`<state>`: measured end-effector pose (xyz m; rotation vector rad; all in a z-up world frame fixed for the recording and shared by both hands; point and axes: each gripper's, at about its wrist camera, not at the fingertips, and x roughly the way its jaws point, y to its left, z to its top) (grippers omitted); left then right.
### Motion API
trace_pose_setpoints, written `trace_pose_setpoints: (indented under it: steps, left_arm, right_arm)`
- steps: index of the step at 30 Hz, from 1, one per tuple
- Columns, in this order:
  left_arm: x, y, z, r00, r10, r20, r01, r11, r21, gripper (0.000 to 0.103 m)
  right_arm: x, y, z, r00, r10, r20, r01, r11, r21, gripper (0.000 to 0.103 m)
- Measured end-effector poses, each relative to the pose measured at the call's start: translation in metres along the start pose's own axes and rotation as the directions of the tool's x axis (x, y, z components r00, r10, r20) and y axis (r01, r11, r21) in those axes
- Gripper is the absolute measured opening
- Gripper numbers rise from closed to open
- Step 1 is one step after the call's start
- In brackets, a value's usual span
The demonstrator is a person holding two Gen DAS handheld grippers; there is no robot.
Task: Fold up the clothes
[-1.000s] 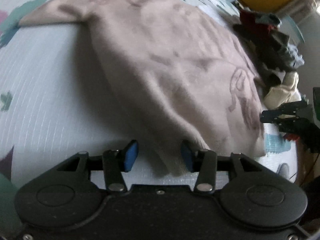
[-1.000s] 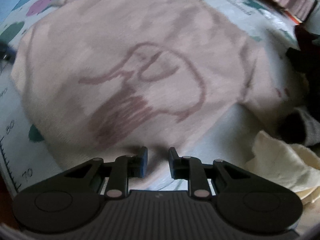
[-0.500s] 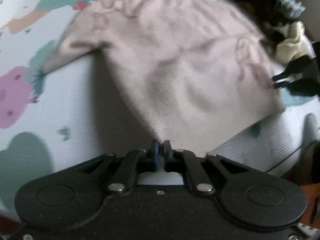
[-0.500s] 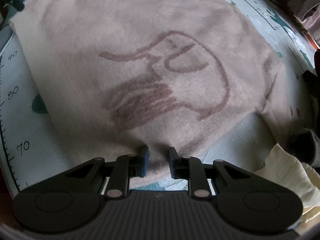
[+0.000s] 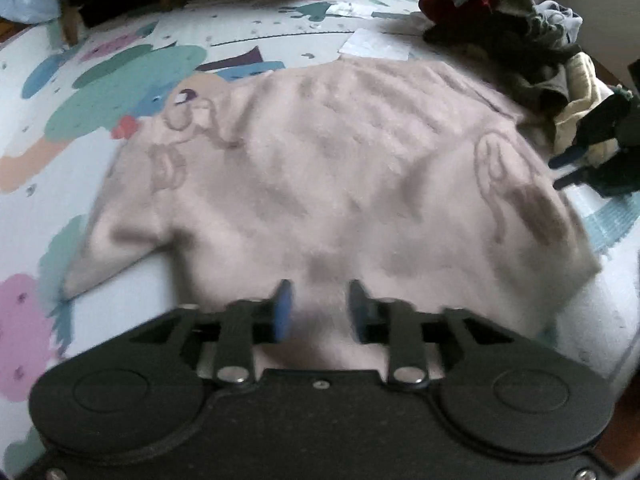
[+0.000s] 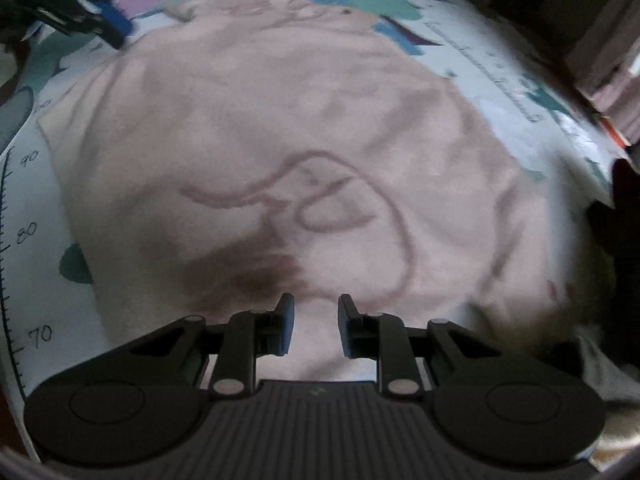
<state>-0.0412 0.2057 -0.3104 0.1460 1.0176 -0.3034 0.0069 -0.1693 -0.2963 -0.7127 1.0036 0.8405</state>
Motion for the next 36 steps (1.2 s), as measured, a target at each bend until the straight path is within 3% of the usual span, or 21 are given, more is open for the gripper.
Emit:
trace_pose_setpoints:
  steps: [1, 2, 5, 9, 12, 15, 18, 19, 20, 21, 24, 29, 36]
  left_arm:
    - [0.016, -0.001, -0.006, 0.999, 0.004, -0.044, -0.003, 1.000, 0.028, 0.044]
    - [0.016, -0.006, -0.013, 1.000, 0.026, -0.009, -0.025, 0.997, 0.077, 0.044]
    - [0.009, -0.014, -0.012, 0.998, 0.052, -0.026, -0.048, 0.991, 0.126, 0.044]
    - [-0.009, -0.020, 0.005, 0.996, 0.028, 0.083, -0.038, 0.993, 0.115, 0.044]
    - [-0.007, -0.034, 0.028, 0.987, -0.035, 0.158, 0.013, 0.991, 0.135, 0.041]
    - [0.010, -0.058, 0.050, 0.975, -0.105, 0.194, 0.058, 0.971, 0.232, 0.034]
    - [0.029, -0.075, 0.066, 0.969, -0.153, 0.193, 0.093, 0.953, 0.288, 0.032]
    - [0.036, -0.079, 0.070, 0.968, -0.164, 0.187, 0.104, 0.949, 0.297, 0.032]
    - [0.048, -0.083, 0.071, 0.978, -0.160, 0.134, 0.111, 0.942, 0.317, 0.032]
    - [0.060, -0.087, 0.067, 0.989, -0.124, 0.086, 0.087, 0.934, 0.347, 0.033]
    - [0.057, -0.087, 0.047, 0.977, -0.127, 0.171, 0.052, 0.921, 0.386, 0.033]
    - [0.041, -0.069, 0.024, 0.980, -0.108, 0.167, 0.053, 0.952, 0.301, 0.041]
    - [0.016, -0.071, 0.032, 0.972, -0.157, 0.177, 0.100, 0.951, 0.293, 0.041]
  right_arm:
    - [0.012, 0.004, -0.004, 0.996, 0.027, -0.085, -0.029, 0.999, -0.019, 0.029]
    - [0.013, 0.006, -0.009, 0.994, 0.033, -0.100, -0.038, 0.998, -0.040, 0.029]
    - [0.006, 0.006, -0.021, 0.992, 0.057, -0.117, -0.068, 0.993, -0.092, 0.029]
    - [0.000, -0.007, -0.005, 0.999, 0.027, -0.028, -0.030, 0.997, -0.078, 0.029]
    - [0.000, -0.016, 0.038, 0.995, 0.015, 0.099, -0.005, 0.995, -0.098, 0.029]
    - [0.012, -0.020, 0.086, 0.980, 0.009, 0.201, 0.008, 0.997, -0.082, 0.029]
    - [0.030, -0.019, 0.111, 0.974, 0.019, 0.227, -0.004, 0.998, -0.064, 0.029]
    - [0.040, -0.019, 0.112, 0.979, 0.024, 0.201, -0.010, 0.998, -0.068, 0.029]
    - [0.051, -0.019, 0.112, 0.985, 0.029, 0.168, -0.017, 0.997, -0.073, 0.029]
    - [0.057, -0.020, 0.105, 0.988, 0.027, 0.154, -0.016, 0.998, -0.069, 0.030]
    - [0.063, -0.023, 0.078, 0.990, 0.012, 0.141, -0.004, 0.998, -0.057, 0.034]
    - [0.040, -0.014, 0.030, 0.989, -0.049, 0.137, 0.062, 0.994, -0.094, 0.041]
    - [0.020, -0.014, -0.016, 0.997, -0.030, 0.070, 0.030, 1.000, -0.008, 0.045]
